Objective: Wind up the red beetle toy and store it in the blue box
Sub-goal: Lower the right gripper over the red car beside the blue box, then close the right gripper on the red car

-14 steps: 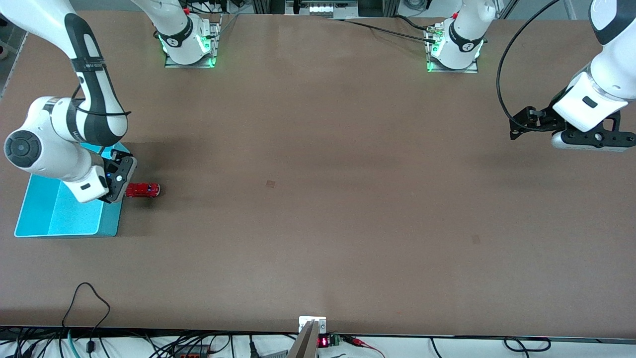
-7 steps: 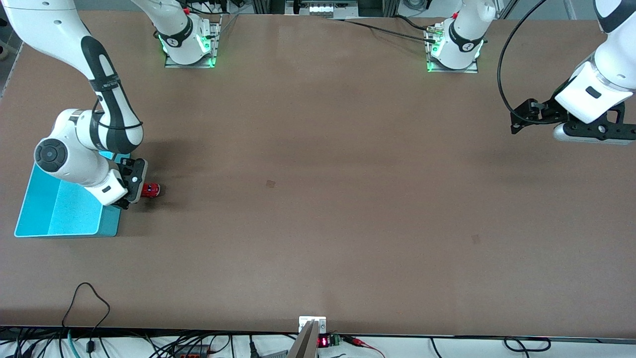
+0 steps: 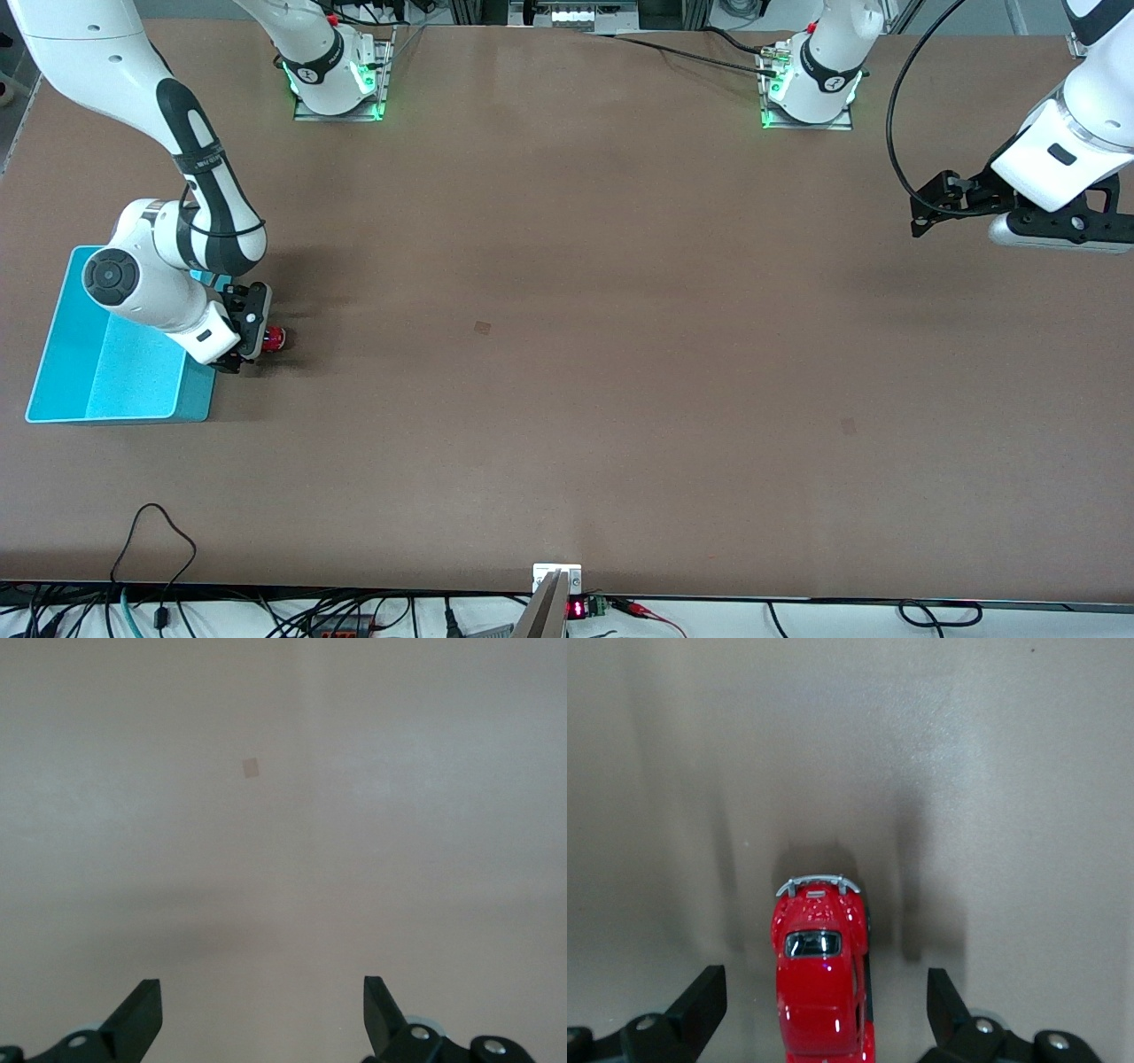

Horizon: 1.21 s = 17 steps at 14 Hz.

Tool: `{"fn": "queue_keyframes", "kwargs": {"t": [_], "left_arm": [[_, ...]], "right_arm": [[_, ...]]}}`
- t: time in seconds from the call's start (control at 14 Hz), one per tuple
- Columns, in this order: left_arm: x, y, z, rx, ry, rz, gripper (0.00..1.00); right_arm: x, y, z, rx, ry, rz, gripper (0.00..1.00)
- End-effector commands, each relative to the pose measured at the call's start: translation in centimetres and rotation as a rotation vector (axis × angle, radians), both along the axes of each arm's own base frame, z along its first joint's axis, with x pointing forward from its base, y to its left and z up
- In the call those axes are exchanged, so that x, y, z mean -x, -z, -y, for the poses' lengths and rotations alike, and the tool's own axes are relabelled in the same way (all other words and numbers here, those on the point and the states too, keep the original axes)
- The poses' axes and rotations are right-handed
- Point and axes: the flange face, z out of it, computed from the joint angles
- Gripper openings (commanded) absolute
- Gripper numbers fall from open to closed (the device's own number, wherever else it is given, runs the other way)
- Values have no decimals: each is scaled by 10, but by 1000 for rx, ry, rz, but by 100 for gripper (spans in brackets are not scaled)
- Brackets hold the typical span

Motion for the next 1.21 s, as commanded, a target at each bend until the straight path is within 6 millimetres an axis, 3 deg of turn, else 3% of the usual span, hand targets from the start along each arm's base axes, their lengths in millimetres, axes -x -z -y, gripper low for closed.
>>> {"fn": "queue_keyframes", "kwargs": {"t": [0.0,0.14,0.21,0.29,0.36,0.43,0.5,0.86,1.14], "left_arm": [[3,-7,4,-11,-3,-10,100],[3,-7,5,-11,-2,-10,100],[3,-6,5,-12,1,-12,100],[3,-6,5,-12,1,-14,100],[4,-6,6,-12,4,-14,100],[4,-6,7,-12,6,-18,100],[5,-6,7,-13,6,-23,100],[4,-6,6,-13,3,-23,100],[5,-6,6,-13,3,-21,100]], "right_arm": [[2,9,1,-14,-16,20,100],[3,17,1,-14,-15,14,100],[3,18,1,-13,-16,10,90],[4,18,1,-15,-14,5,73],[5,18,1,-14,-15,3,65],[4,15,-2,-15,-14,8,44],[3,14,-6,-15,-9,11,39],[-6,-5,-24,-50,85,63,28],[-25,-60,-61,-143,271,158,27]]}}
